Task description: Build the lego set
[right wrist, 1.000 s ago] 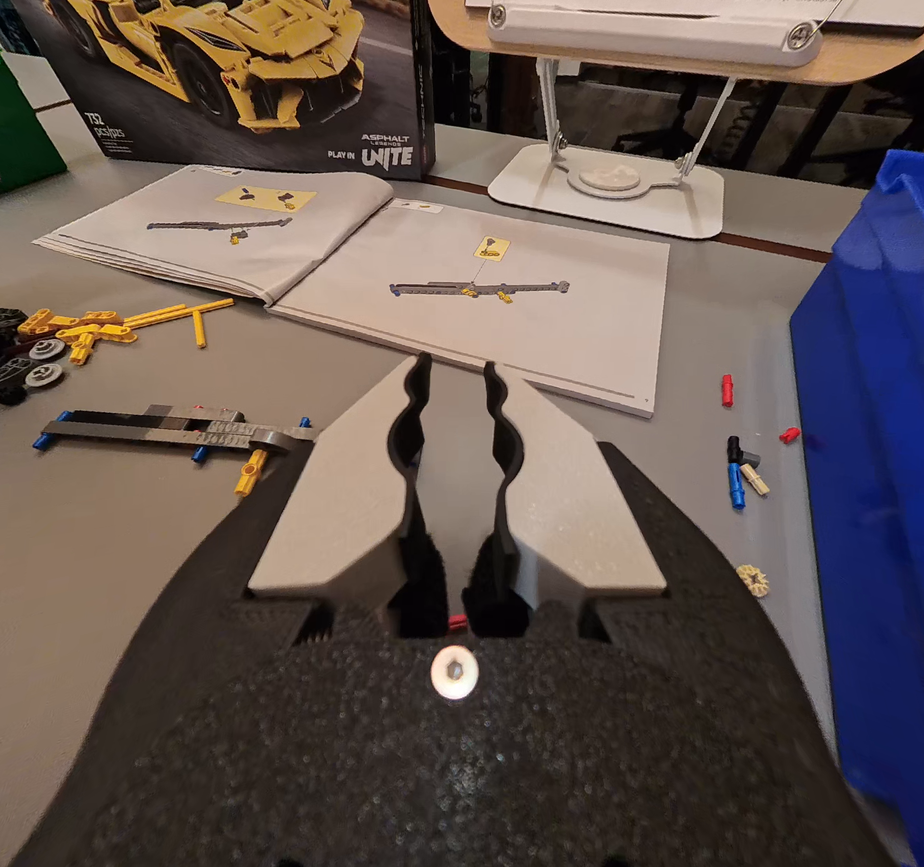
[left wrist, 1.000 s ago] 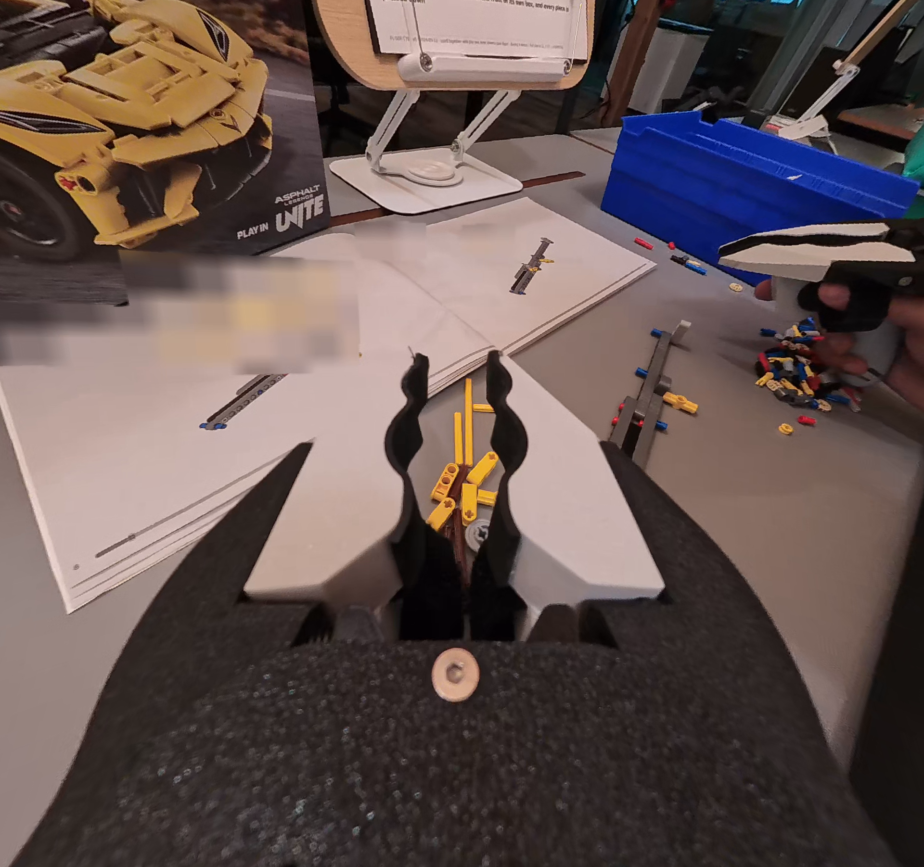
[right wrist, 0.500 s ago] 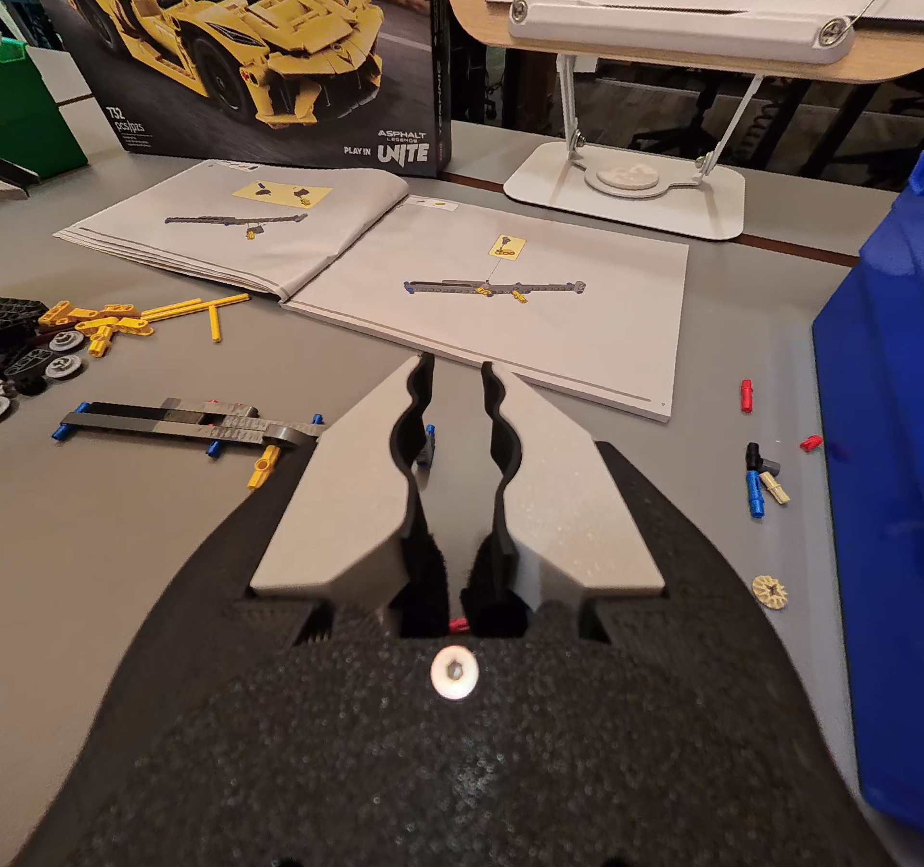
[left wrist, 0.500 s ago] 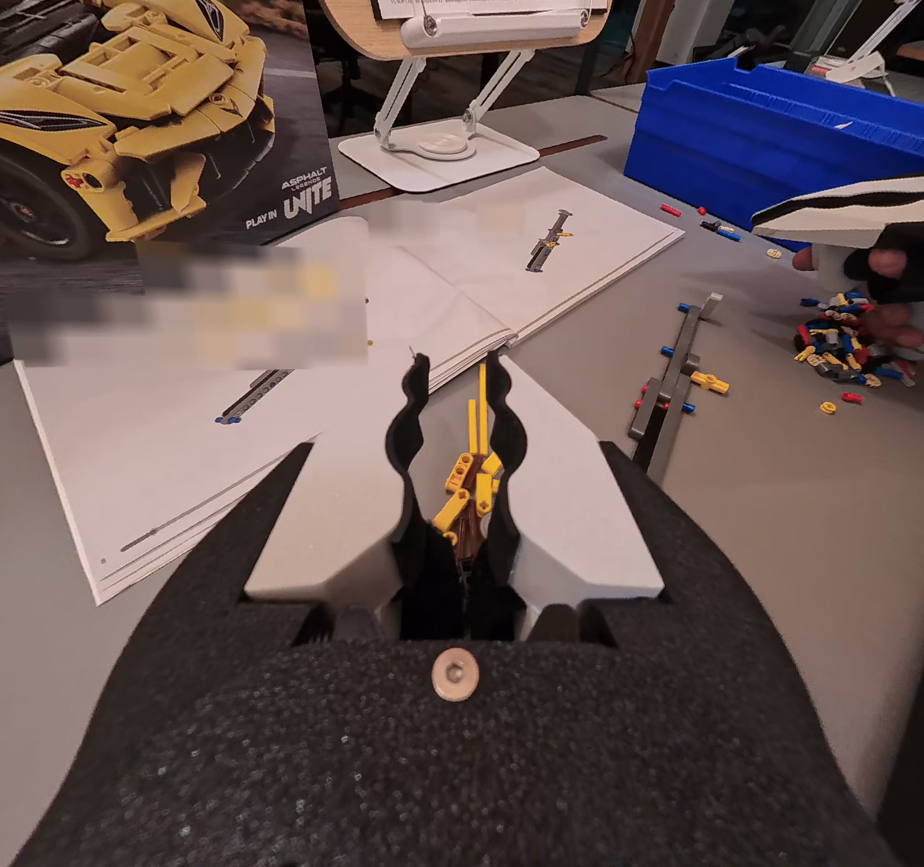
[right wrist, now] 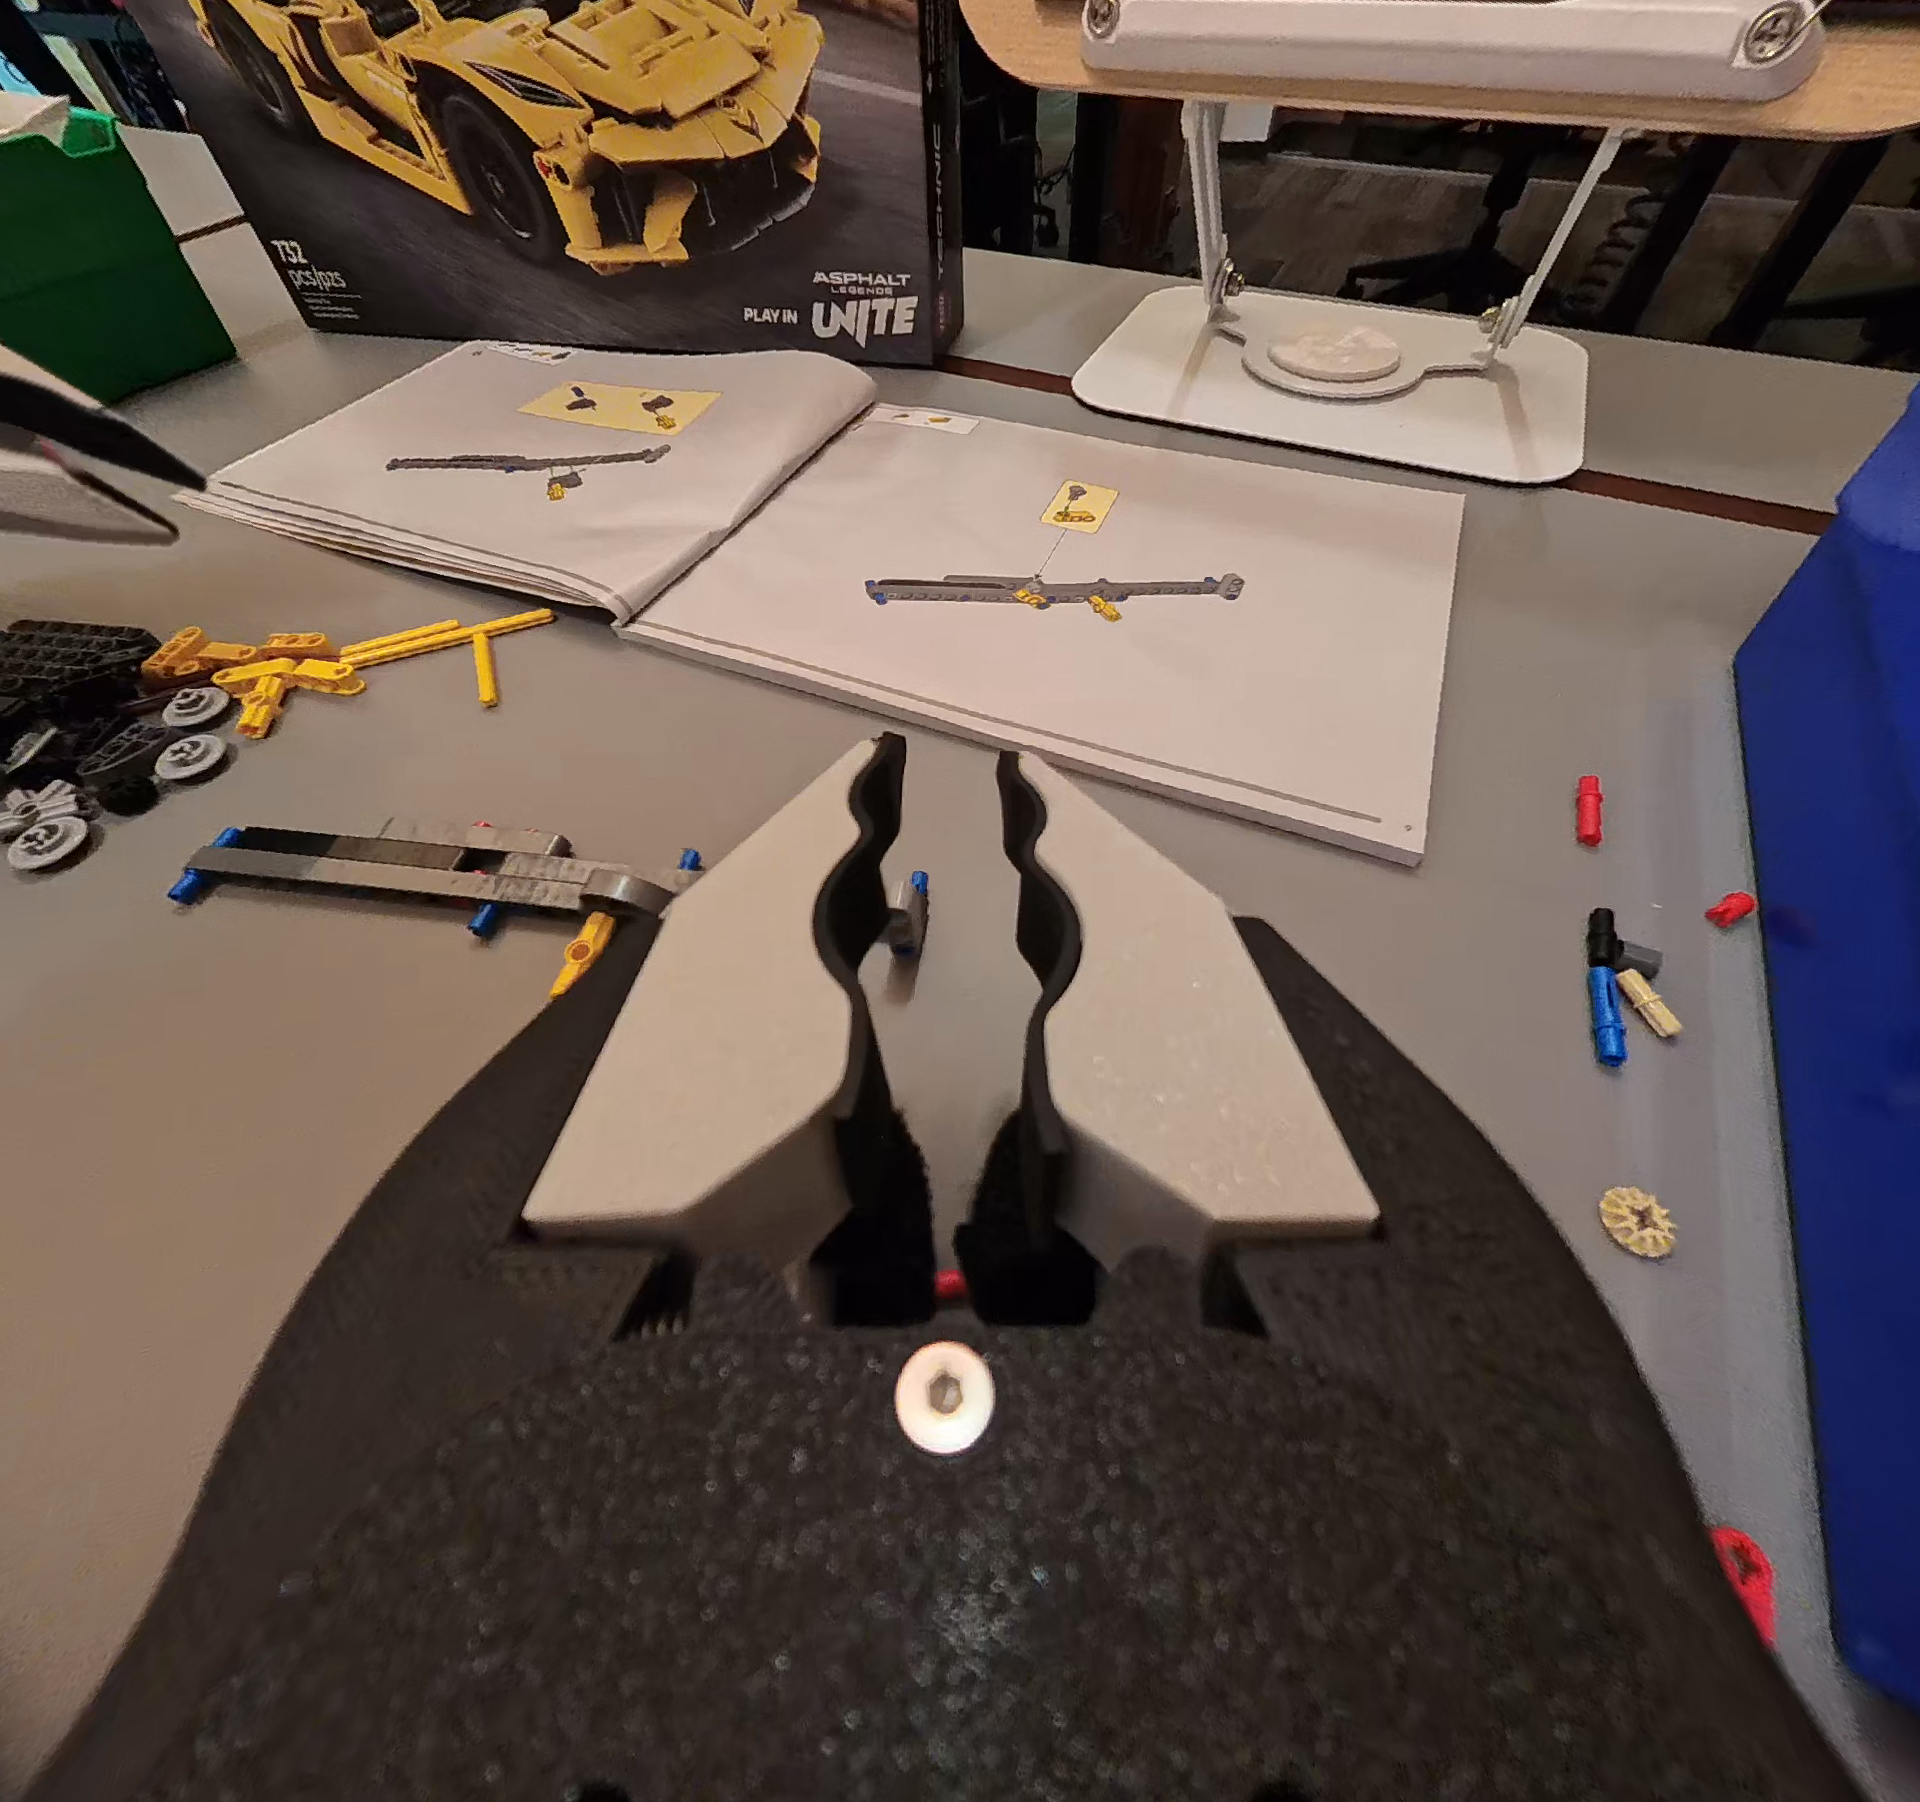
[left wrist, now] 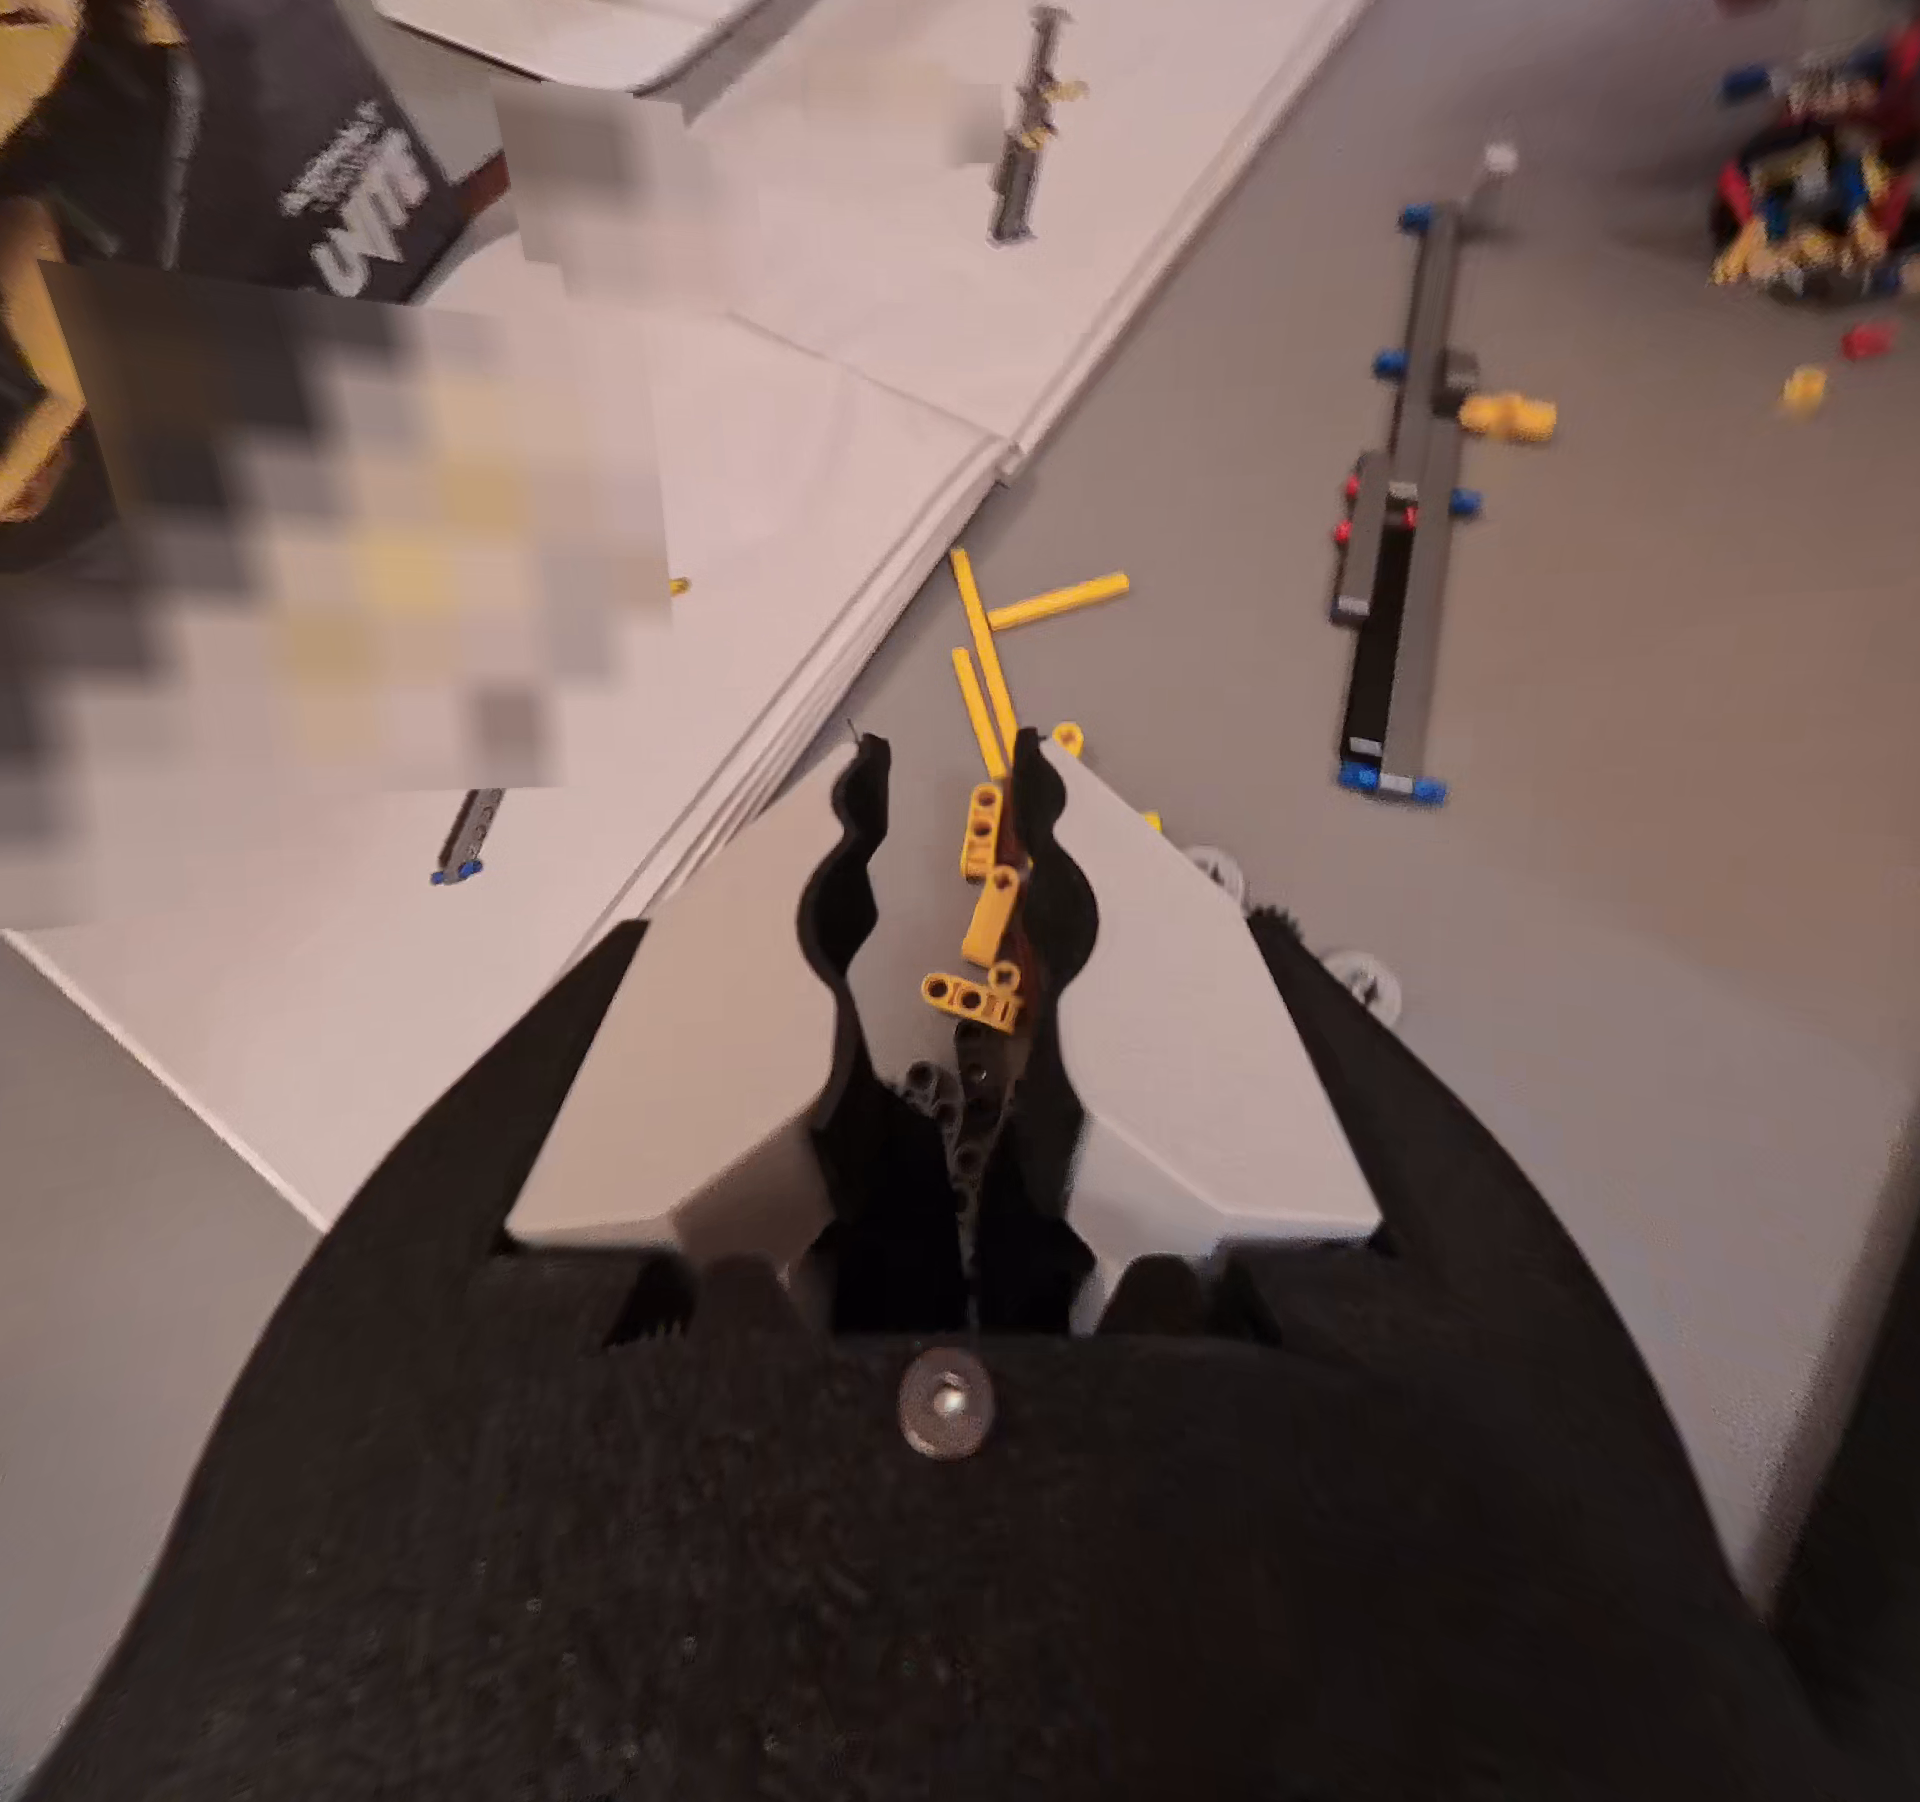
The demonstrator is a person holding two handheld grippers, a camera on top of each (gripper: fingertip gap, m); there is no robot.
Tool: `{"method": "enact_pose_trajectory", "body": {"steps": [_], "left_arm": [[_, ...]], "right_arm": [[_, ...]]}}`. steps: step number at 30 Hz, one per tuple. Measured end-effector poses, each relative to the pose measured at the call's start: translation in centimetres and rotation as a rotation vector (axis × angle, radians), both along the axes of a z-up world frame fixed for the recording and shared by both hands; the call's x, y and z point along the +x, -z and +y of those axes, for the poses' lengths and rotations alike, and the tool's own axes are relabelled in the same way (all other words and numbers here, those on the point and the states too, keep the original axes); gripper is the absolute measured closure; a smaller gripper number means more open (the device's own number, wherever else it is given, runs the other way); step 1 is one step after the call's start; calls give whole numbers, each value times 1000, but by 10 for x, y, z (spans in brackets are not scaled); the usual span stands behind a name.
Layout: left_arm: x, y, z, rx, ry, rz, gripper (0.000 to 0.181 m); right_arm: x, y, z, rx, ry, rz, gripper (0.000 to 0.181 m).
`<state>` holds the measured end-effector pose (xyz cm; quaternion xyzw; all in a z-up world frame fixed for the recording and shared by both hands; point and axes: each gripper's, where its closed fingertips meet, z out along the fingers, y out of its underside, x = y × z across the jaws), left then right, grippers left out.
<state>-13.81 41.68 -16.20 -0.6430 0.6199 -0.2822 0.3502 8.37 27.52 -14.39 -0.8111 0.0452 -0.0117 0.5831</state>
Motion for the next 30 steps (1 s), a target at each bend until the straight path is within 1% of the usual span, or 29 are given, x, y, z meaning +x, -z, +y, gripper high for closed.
{"method": "enact_pose_trajectory", "body": {"steps": [4, 7, 10, 13, 16, 22, 26, 28, 30], "left_arm": [[-9, 23, 0, 39, 149, 187, 159], [-9, 33, 0, 52, 219, 255, 159], [-8, 32, 2, 37, 241, 271, 159], [-9, 26, 3, 10, 245, 249, 159], [-15, 21, 0, -6, 255, 229, 165], [-24, 41, -13, -31, 297, 317, 164], [-24, 46, -15, -44, 313, 337, 165], [-25, 47, -13, -50, 309, 338, 168], [-26, 46, -15, -76, 324, 331, 176]], "right_arm": [[-3, 0, 1, 1, -12, 18, 163], [-3, -2, 0, 12, -12, 8, 163], [-4, -9, 0, 44, -15, 10, 164], [-4, -8, 0, 42, -19, 32, 164], [-4, -8, 1, 45, -24, 39, 164], [-7, -7, 5, 41, -46, 46, 164], [-11, -3, 7, 24, -62, 50, 164], [-12, -1, 8, 15, -71, 58, 164], [-14, 1, 9, 9, -78, 63, 164]]}}
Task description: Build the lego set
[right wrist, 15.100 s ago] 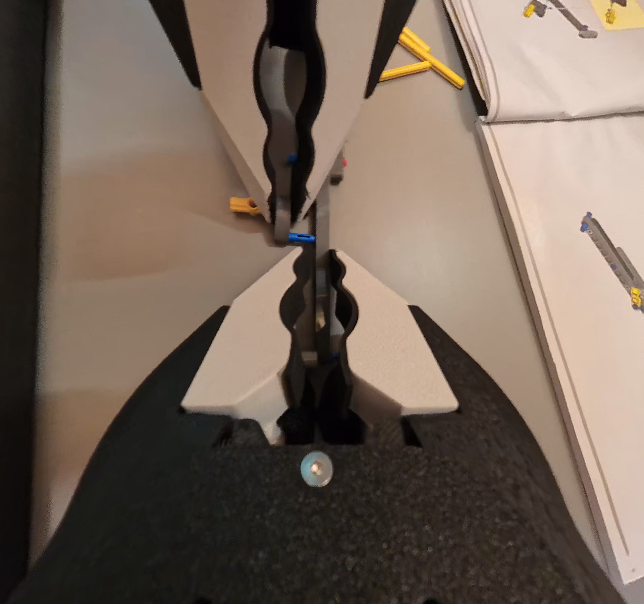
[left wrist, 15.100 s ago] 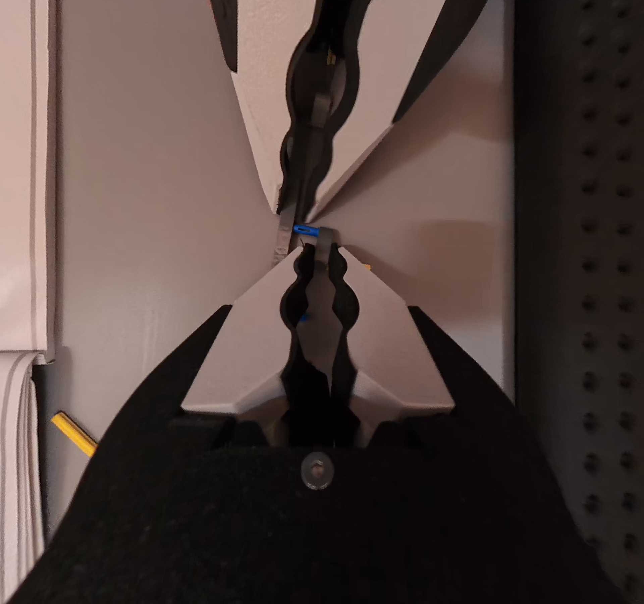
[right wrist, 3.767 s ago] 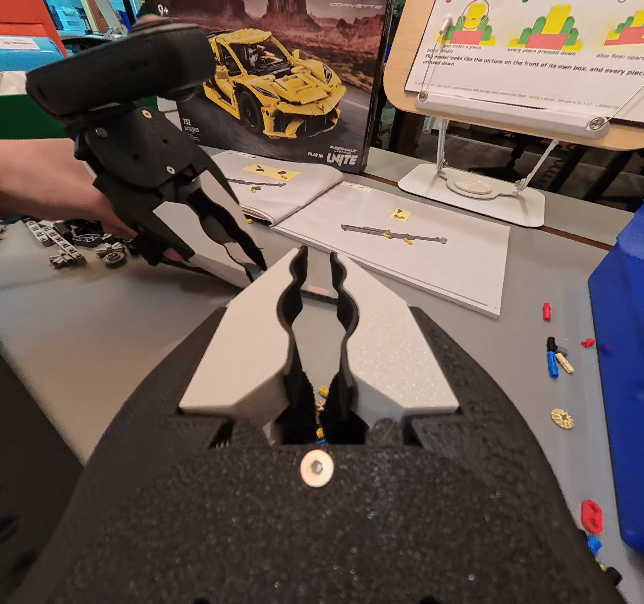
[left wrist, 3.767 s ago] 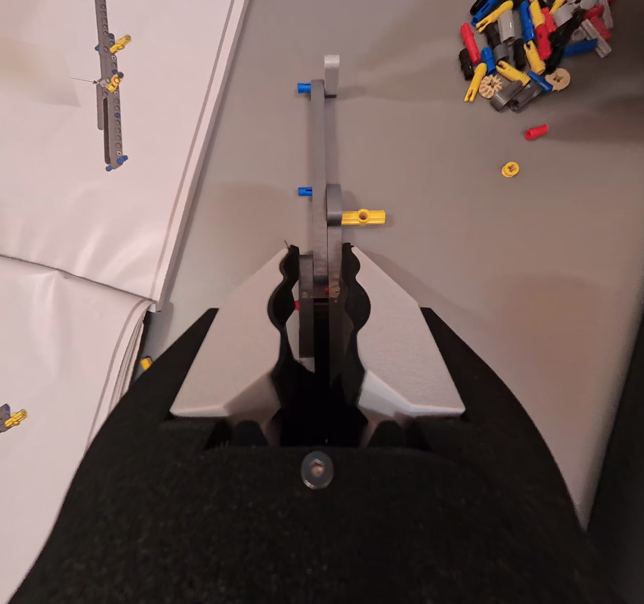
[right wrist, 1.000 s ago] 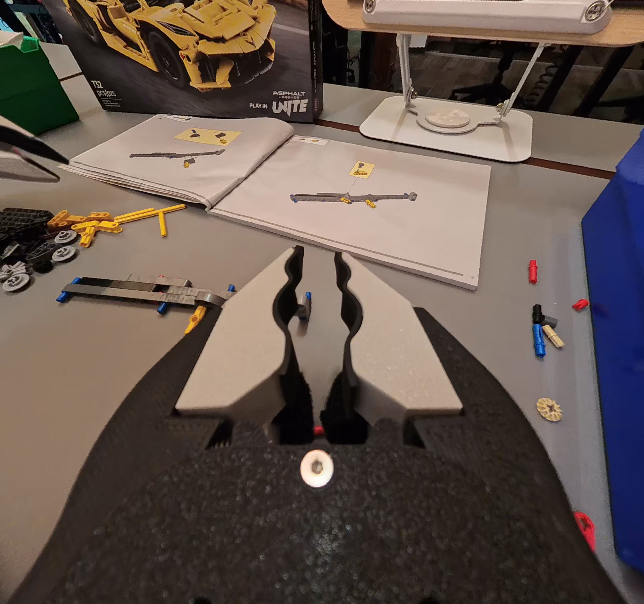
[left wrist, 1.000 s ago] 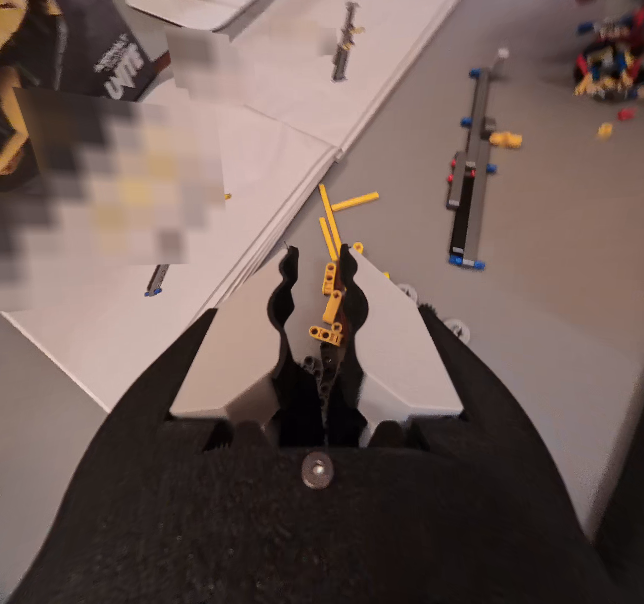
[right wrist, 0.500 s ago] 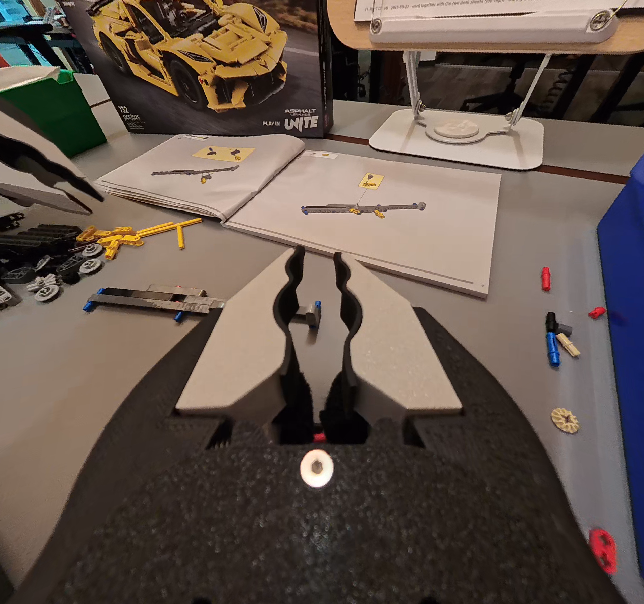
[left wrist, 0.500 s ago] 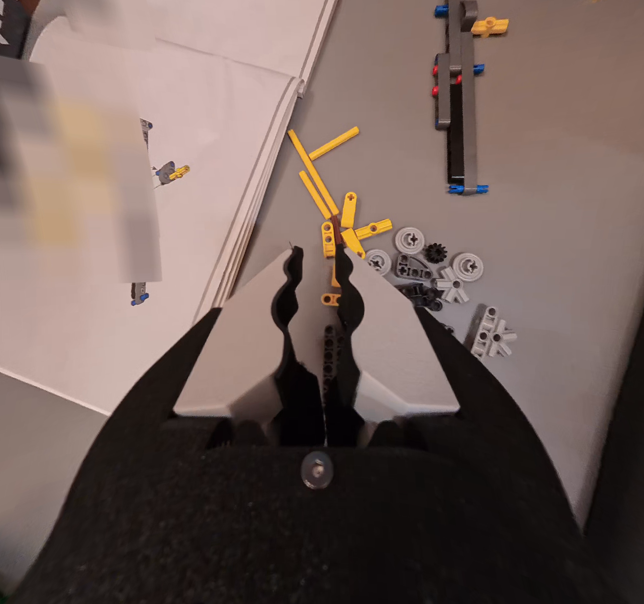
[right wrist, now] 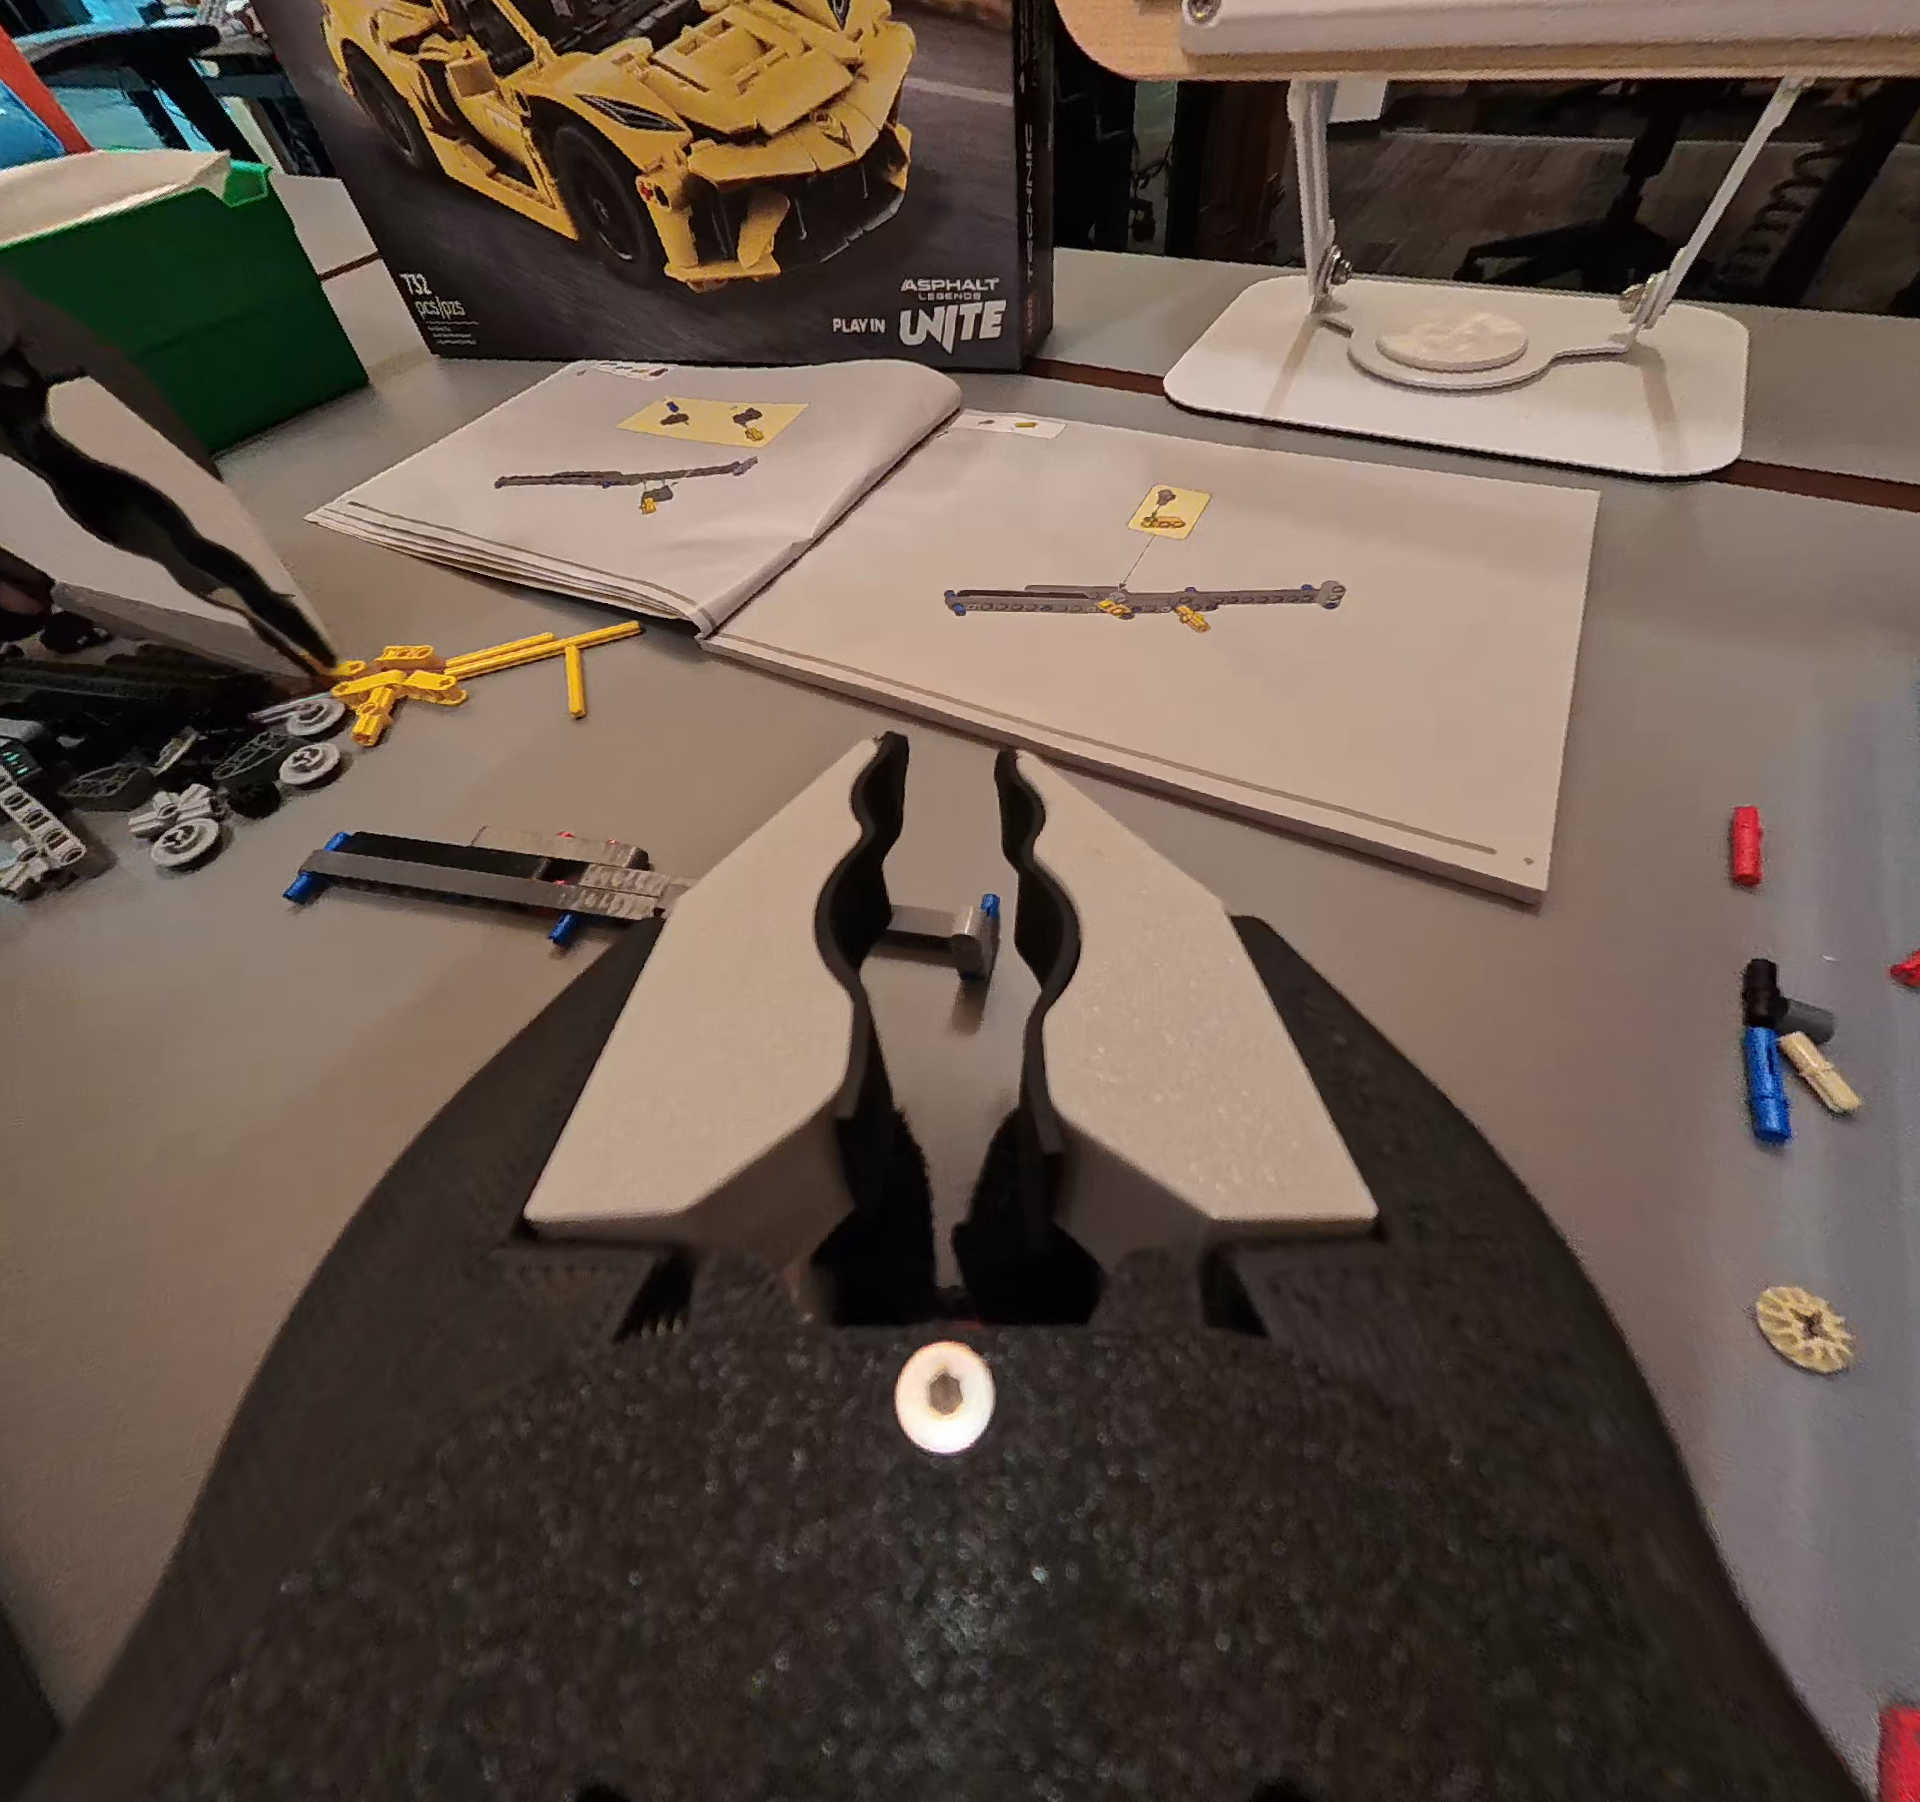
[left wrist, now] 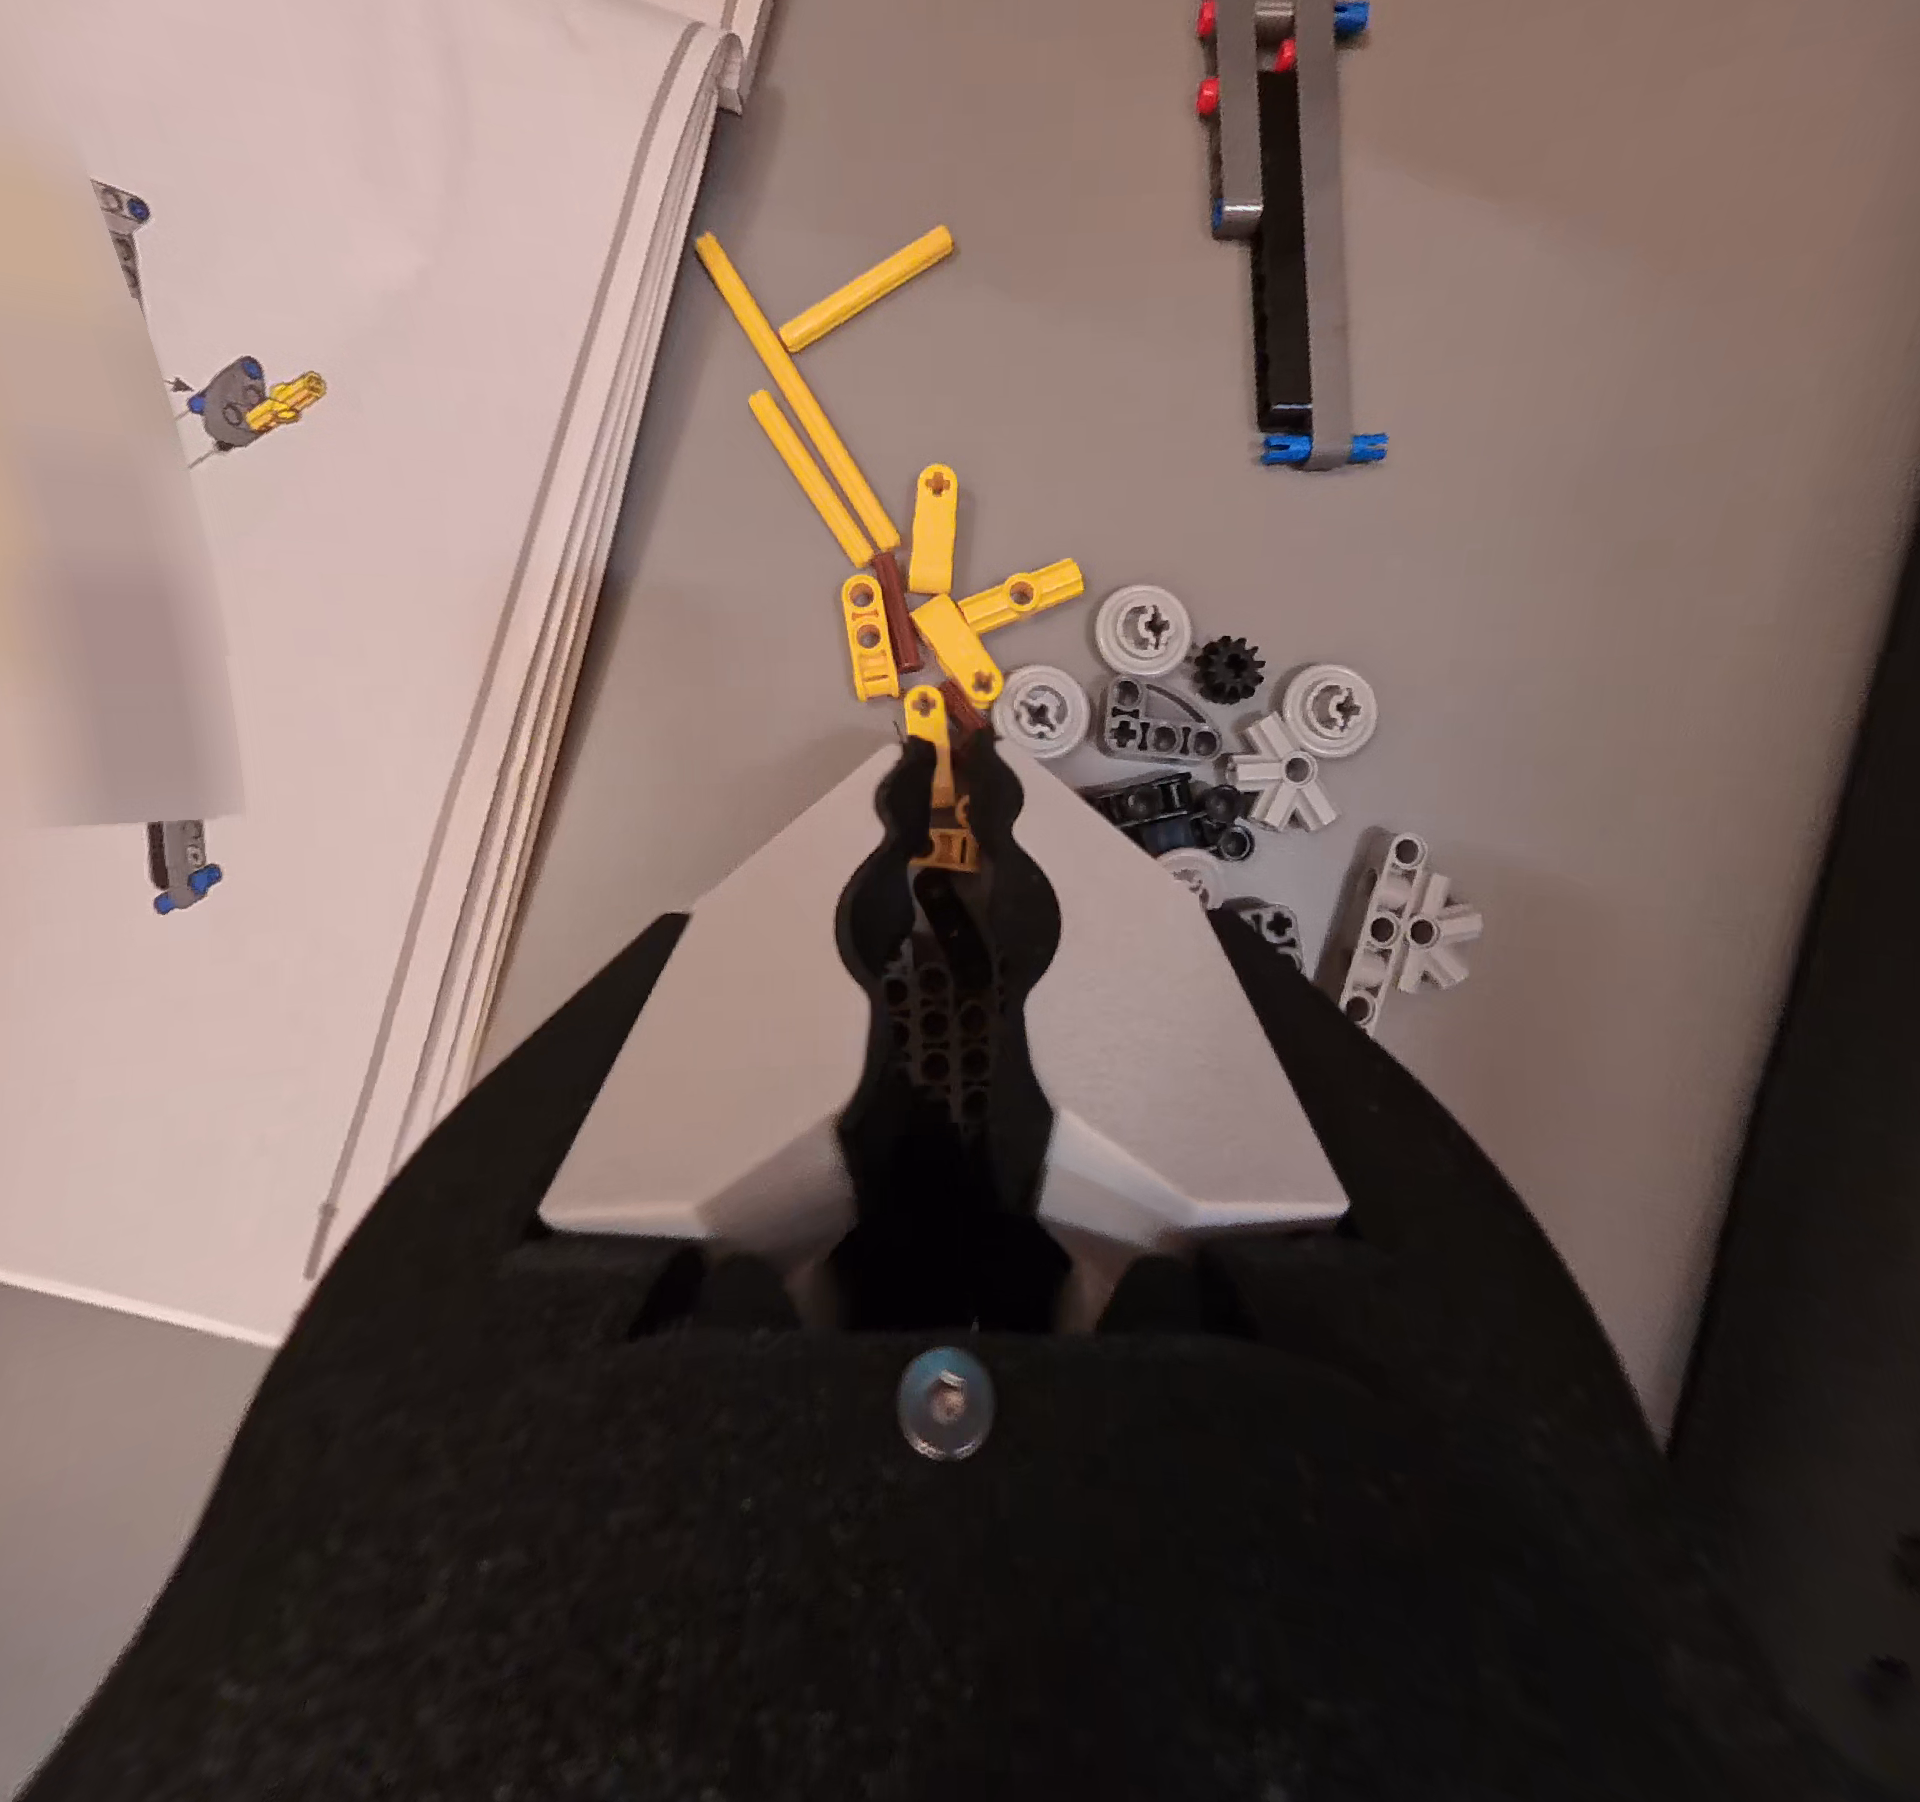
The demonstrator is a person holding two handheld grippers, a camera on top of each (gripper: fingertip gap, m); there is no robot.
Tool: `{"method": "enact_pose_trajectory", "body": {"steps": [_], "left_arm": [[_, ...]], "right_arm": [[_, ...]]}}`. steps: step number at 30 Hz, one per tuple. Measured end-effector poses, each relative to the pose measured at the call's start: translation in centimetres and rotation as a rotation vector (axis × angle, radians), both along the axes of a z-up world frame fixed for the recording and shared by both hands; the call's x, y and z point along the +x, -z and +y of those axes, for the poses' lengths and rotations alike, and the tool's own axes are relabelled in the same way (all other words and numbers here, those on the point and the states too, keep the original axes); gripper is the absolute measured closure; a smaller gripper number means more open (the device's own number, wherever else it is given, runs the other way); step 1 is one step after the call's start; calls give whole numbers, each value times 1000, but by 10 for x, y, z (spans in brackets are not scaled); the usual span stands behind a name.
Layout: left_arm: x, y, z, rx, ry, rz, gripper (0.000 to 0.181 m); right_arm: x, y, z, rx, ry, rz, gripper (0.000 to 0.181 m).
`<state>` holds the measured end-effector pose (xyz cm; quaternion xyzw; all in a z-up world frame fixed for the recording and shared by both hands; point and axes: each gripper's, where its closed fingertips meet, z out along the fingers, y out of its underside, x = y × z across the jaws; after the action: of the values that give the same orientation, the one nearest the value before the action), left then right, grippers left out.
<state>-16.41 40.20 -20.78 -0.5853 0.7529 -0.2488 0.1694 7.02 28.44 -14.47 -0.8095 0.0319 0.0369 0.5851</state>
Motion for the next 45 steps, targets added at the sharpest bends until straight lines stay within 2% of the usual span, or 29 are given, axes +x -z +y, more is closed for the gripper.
{"method": "enact_pose_trajectory", "body": {"steps": [6, 21, 26, 36, 39, 41, 43, 45], "left_arm": [[-1, 0, 1, -30, 1, -17, 176], [-1, -9, 4, 54, 5, -44, 178], [-1, -3, 9, 69, -28, -12, 166], [-1, 2, 9, 77, -26, 0, 175], [1, -8, 16, 95, -62, -44, 175], [5, -24, 15, 81, -70, -107, 175], [13, -43, -2, 38, -30, -181, 175], [25, -57, -33, -21, 48, -237, 175]], "right_arm": [[-1, 0, 1, 3, -9, 12, 164], [-3, -9, 0, 36, -15, -10, 165], [-6, -7, -1, 25, -21, -32, 165], [-7, -5, -2, 14, -24, -52, 165], [-8, -5, -1, 14, -23, -60, 165], [-8, -5, -1, 16, -24, -60, 165], [-8, -6, -1, 17, -24, -63, 165], [-8, -6, -1, 17, -23, -70, 165]]}}
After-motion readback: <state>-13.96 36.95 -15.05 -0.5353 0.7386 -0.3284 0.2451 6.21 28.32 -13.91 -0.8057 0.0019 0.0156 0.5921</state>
